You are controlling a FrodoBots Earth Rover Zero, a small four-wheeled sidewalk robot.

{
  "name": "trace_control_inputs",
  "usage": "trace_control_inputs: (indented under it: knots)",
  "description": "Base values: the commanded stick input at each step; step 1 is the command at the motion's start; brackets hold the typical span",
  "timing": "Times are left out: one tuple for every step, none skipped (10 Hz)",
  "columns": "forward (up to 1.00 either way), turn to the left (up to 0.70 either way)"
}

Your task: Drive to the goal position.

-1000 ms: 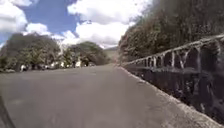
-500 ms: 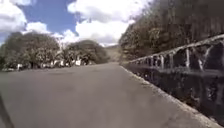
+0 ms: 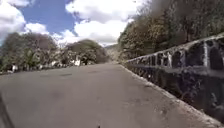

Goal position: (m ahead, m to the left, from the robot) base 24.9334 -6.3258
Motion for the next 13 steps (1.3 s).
trace_control_inputs:
  knots:
    - [0.7,0.0]
    - [0.7,0.0]
    - [0.7,0.0]
    - [0.7,0.0]
    - [0.7,0.0]
    - [0.7,0.0]
    - [0.7,0.0]
    - [0.7,0.0]
    - [0.7,0.0]
    - [0.7,0.0]
    - [0.7,0.0]
    - [0.7,0.0]
    - [0.7,0.0]
